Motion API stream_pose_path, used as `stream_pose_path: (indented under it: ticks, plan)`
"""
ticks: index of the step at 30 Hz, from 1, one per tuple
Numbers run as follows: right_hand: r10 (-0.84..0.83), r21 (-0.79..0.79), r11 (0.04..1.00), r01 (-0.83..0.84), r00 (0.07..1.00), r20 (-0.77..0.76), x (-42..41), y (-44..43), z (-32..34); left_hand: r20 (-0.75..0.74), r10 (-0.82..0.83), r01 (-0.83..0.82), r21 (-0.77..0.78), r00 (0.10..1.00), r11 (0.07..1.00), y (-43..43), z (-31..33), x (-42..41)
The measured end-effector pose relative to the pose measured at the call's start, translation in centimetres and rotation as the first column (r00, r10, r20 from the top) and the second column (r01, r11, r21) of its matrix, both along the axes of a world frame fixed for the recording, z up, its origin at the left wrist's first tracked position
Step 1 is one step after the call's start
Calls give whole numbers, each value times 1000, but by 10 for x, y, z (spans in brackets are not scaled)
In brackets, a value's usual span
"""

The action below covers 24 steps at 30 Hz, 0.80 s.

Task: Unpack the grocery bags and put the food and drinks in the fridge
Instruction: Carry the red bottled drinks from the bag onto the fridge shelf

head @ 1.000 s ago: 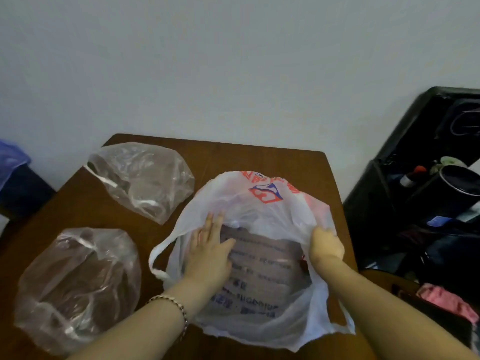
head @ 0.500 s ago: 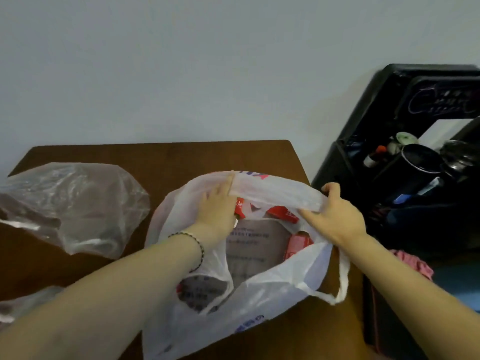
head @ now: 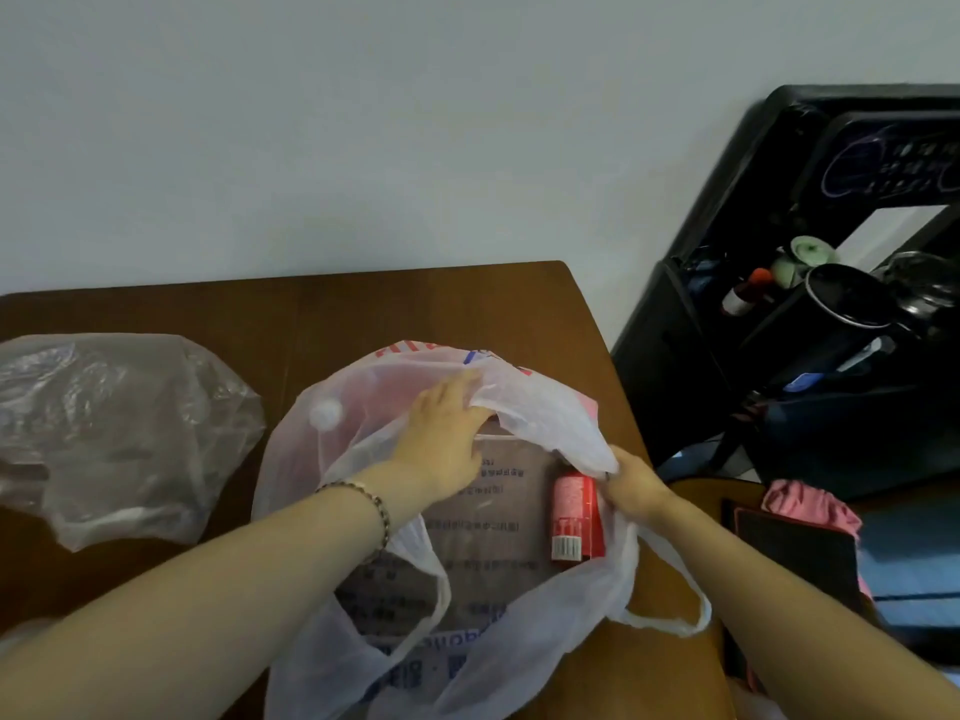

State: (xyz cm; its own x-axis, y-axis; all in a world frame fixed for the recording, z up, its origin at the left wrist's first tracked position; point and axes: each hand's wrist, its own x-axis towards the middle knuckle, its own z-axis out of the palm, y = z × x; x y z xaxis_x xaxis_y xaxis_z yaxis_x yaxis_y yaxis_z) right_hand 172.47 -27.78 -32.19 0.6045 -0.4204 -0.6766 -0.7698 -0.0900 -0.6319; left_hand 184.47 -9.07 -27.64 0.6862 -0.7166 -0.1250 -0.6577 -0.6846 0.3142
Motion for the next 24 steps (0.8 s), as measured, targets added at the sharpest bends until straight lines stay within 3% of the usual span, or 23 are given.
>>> stream_pose_path:
  ticks: [2,3,6,8,10,13,16,19,20,21,22,23,24]
  plan:
    - [113,-17,993,-114,992,-51,3,3,-5,116,100,-104,29,988,994,4,-1,-13]
    - [176,-45,983,-180,980,-92,5,7,-7,88,141,-144,24,986,989,8,-3,-18]
    - [308,-97,941,-323,940,-145,11,26,-11,-228,209,-185,121,951,975,20,-19,-34]
    - [330,-30,942,-335,938,-111,12,38,-7,-462,250,-185,182,851,966,27,-40,-41]
    - [350,25,937,-349,933,-85,14,47,0,-585,261,-191,180,768,965,30,-60,-46]
    - [247,-11,969,-248,966,-73,21,41,7,-586,281,-156,255,760,954,27,-77,-43]
    - [78,-253,962,-102,992,-101,24,21,19,-547,222,-3,373,807,928,28,-84,-44]
    - [-127,-396,916,69,984,-122,17,1,31,-476,155,80,438,865,896,32,-91,-50]
    - [-94,-552,834,-4,984,-149,14,-2,34,-443,140,90,458,885,884,33,-91,-52]
    - [34,-743,653,-146,986,-164,12,-2,35,-416,111,111,474,903,874,34,-89,-53]
    - [259,-893,381,-240,955,-147,12,0,32,-397,66,147,482,915,864,36,-85,-54]
    - [543,-967,122,-226,830,-125,14,5,28,-393,6,196,471,920,860,39,-78,-54]
    - [787,-986,-60,-153,600,-141,15,11,23,-395,-60,246,439,917,864,43,-73,-54]
